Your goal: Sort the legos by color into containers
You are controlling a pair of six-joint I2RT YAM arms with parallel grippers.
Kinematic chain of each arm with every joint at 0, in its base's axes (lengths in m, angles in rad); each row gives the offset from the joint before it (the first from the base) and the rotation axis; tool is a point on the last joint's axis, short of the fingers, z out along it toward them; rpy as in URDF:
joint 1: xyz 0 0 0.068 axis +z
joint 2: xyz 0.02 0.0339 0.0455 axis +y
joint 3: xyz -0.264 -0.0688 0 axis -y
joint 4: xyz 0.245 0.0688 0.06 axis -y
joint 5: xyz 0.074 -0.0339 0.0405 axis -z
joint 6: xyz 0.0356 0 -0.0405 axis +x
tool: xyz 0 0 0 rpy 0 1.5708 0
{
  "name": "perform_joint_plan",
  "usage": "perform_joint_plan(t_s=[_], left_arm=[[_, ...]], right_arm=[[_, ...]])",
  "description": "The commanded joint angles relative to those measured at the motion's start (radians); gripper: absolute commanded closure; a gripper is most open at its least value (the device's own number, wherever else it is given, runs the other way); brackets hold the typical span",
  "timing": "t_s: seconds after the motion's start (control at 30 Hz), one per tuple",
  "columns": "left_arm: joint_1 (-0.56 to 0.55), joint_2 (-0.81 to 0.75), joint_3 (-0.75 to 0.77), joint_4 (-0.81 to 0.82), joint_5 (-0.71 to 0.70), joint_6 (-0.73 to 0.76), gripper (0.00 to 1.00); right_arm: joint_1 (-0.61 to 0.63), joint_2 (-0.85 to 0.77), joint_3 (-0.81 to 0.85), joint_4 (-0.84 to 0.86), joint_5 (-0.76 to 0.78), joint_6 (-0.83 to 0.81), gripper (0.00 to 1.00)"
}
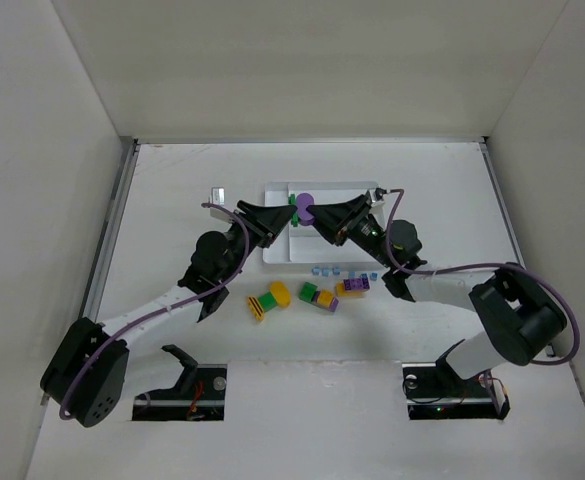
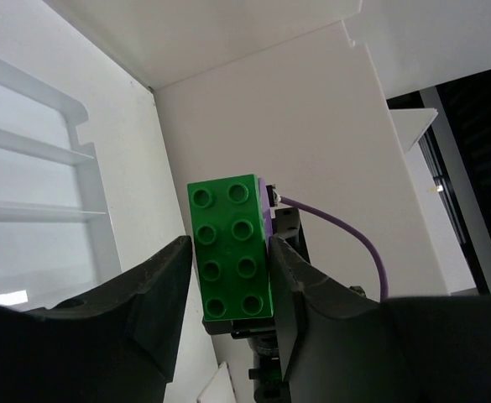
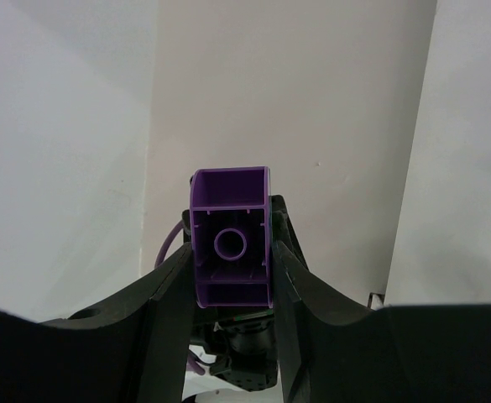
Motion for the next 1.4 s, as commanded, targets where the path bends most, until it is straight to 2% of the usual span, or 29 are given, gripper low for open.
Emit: perform_joint_plan(t_s=[0.0, 0.37, 0.8, 0.87, 1.0, 1.2, 1.37], left_arm=[[-0.006, -0.015, 0.014, 0.077, 0.004, 0.002, 0.64], [0.012, -0.039, -0.005, 0.089, 0.015, 0.012, 0.83], [0.110, -0.147, -0.090, 0.051, 0.033, 0.034, 0.87], [0.132, -0.188, -0.097, 0.000, 0.043, 0.061, 0.87], [0.135, -0.263, -0.094, -0.171, 0.030, 0.153, 0.87], [0.130, -0.361, -0.098, -0.426, -0.052, 0.276, 0.85], [0.127, -0.394, -0.121, -0.502, -0.103, 0.316, 0.83]], right_arm=[[0.003, 0.007, 0.021, 0.099, -0.007, 0.017, 0.75], [0.003, 0.013, -0.005, 0.099, -0.011, 0.022, 0.75], [-0.045, 0.001, -0.040, 0.057, -0.037, -0.047, 0.75], [-0.042, 0.019, -0.010, -0.031, -0.037, -0.108, 0.75], [-0.019, 0.056, 0.110, -0.312, 0.016, -0.280, 0.75], [0.033, 0.159, 0.405, -0.749, 0.154, -0.599, 0.74], [0.056, 0.334, 0.700, -1.001, 0.222, -0.762, 0.74]])
